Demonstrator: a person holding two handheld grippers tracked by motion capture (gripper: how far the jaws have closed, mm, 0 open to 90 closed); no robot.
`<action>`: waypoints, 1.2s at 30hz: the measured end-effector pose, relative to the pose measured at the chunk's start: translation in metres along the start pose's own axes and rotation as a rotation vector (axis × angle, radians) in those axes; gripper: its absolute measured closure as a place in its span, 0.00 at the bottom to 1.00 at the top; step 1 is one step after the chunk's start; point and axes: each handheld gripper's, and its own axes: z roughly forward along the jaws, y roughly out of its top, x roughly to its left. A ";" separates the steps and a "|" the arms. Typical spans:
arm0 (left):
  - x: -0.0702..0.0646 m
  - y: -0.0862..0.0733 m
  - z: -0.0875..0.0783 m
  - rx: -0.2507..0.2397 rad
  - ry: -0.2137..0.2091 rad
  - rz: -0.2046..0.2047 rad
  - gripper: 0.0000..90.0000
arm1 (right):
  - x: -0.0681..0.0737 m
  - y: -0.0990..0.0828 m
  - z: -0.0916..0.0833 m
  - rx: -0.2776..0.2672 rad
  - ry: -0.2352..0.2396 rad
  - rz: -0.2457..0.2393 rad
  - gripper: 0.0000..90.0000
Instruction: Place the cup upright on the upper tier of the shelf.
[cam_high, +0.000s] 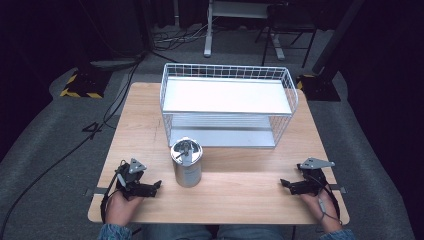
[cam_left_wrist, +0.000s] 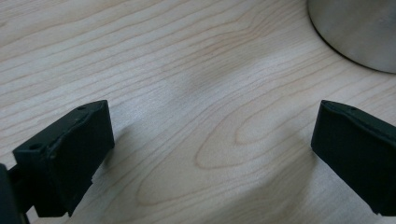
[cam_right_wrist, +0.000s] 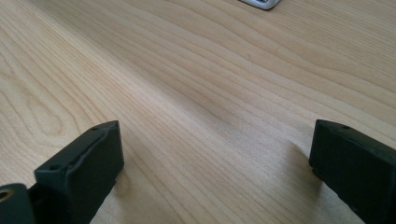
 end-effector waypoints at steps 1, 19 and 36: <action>0.001 -0.001 -0.002 -0.007 -0.002 -0.003 0.00 | 0.000 0.000 0.000 0.000 0.000 0.000 0.04; -0.004 0.004 -0.046 -0.209 -0.056 0.005 0.00 | 0.000 0.001 0.001 0.000 -0.001 0.001 0.04; -0.010 0.010 -0.075 -0.417 -0.181 -0.022 0.00 | 0.000 0.001 0.001 -0.001 -0.002 0.002 0.04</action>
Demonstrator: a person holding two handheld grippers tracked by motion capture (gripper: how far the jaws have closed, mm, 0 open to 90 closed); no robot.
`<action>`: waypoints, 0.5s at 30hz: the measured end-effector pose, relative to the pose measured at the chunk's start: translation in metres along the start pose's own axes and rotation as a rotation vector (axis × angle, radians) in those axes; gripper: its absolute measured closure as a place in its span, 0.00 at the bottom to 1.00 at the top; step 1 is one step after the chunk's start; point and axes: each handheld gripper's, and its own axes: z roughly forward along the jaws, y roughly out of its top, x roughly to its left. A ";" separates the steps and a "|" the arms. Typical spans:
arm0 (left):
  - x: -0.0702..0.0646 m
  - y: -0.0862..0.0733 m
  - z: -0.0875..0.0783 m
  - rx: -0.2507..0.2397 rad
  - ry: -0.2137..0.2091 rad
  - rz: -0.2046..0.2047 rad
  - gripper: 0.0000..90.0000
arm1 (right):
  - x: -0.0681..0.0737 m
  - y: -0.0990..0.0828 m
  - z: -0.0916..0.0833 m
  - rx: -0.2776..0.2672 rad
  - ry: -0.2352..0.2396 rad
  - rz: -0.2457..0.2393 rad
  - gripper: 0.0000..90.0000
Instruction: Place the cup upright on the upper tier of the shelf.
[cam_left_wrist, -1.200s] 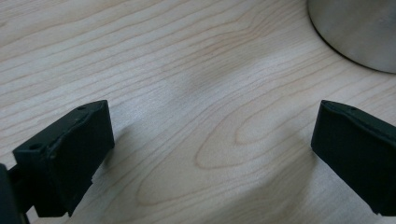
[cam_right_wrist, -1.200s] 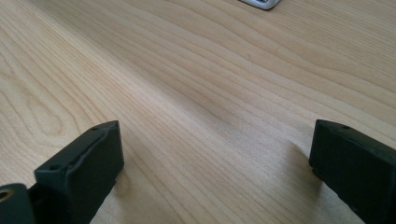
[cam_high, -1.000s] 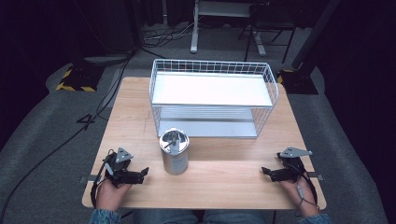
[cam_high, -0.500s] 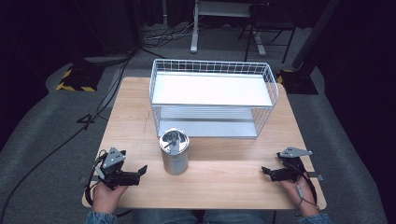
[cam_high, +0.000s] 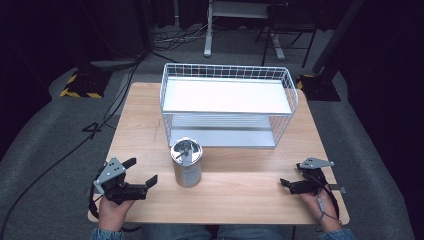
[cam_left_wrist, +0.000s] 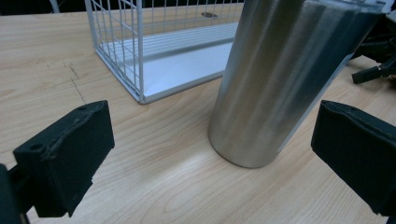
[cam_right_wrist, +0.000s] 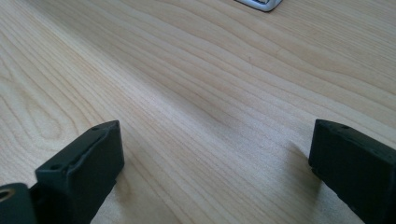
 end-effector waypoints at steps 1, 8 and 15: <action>0.000 0.000 0.000 0.000 0.002 0.003 0.00 | 0.000 0.000 0.000 0.000 0.000 0.000 0.04; -0.004 0.003 0.003 0.000 -0.002 0.025 0.00 | 0.000 0.000 0.000 -0.003 0.003 -0.003 0.05; -0.014 0.012 0.011 -0.004 -0.025 0.067 0.00 | 0.000 0.000 0.000 -0.003 0.003 -0.003 0.06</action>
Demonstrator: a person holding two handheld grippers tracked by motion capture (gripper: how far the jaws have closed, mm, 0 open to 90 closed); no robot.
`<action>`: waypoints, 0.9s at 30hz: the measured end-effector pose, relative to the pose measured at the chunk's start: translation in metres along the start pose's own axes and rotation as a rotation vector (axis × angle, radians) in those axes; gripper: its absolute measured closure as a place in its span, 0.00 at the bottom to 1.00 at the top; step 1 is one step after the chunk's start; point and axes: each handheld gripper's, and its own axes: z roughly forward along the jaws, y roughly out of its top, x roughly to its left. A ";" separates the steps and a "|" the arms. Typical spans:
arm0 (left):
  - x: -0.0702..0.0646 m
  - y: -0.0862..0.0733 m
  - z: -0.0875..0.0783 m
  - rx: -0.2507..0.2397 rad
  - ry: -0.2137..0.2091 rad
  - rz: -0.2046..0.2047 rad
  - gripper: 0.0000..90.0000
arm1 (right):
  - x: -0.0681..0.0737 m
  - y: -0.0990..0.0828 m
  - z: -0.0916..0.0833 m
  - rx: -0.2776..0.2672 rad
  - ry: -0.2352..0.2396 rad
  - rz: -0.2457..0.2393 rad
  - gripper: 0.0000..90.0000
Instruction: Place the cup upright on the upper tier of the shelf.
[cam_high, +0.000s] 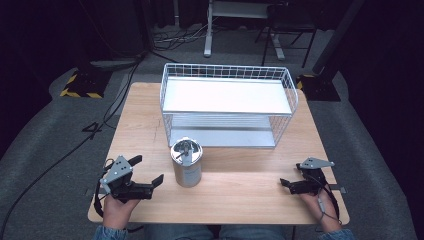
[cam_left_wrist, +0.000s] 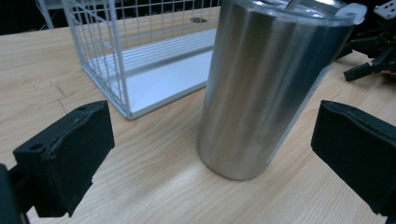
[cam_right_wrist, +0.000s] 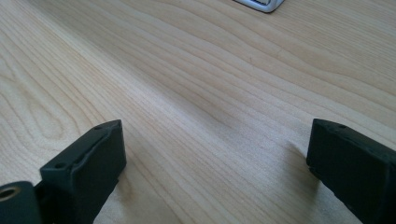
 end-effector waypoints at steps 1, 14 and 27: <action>-0.001 0.002 0.002 0.000 -0.004 0.006 0.00 | 0.000 0.000 0.000 -0.001 0.000 0.002 0.06; -0.011 0.014 0.021 -0.022 -0.075 0.043 0.00 | 0.000 0.000 0.000 -0.001 -0.001 0.002 0.06; -0.019 0.023 0.048 -0.025 -0.137 0.062 0.00 | 0.000 0.000 0.000 -0.002 -0.003 0.005 0.07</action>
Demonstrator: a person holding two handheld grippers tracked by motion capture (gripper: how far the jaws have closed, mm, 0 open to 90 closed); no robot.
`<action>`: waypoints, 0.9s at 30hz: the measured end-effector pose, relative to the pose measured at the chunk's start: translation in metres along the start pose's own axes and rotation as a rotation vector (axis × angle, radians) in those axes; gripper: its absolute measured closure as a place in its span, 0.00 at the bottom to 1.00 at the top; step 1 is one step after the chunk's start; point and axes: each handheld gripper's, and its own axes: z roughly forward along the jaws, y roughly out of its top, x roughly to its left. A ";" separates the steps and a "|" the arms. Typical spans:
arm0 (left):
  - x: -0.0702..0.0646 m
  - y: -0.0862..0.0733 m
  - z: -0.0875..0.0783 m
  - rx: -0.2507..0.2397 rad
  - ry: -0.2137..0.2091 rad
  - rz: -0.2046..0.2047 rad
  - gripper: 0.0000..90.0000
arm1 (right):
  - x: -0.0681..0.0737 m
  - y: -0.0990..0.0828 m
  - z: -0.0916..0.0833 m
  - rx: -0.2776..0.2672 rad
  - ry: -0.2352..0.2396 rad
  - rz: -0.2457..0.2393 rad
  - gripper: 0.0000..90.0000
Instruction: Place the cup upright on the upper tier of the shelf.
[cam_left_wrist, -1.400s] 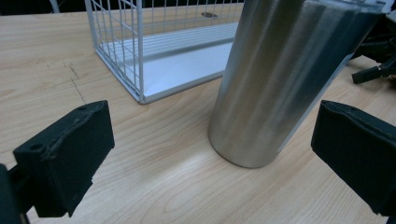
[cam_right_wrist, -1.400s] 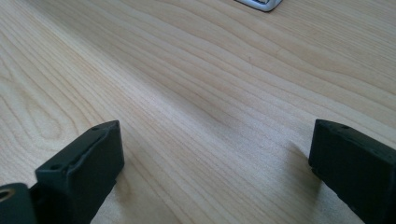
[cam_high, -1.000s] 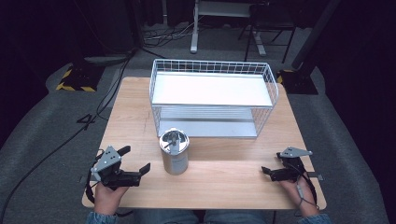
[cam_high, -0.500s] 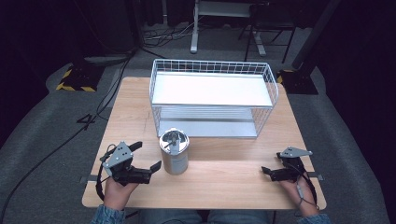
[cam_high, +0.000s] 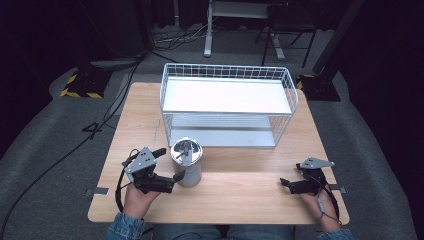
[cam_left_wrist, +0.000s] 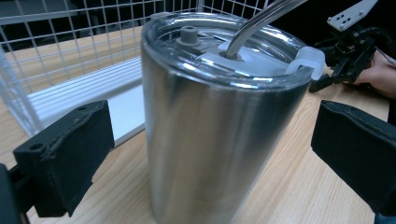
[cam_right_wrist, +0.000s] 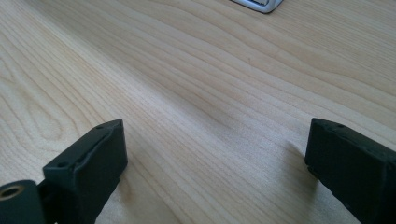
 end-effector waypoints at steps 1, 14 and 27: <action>0.000 0.000 0.002 -0.001 0.001 0.002 0.00 | 0.000 0.000 0.000 0.000 0.000 0.000 0.07; -0.004 0.005 0.027 0.001 -0.011 0.033 0.00 | 0.001 0.000 -0.001 -0.003 -0.009 0.007 0.08; -0.003 0.000 0.044 -0.026 0.004 0.052 0.00 | 0.001 -0.001 -0.001 -0.003 -0.009 0.009 0.08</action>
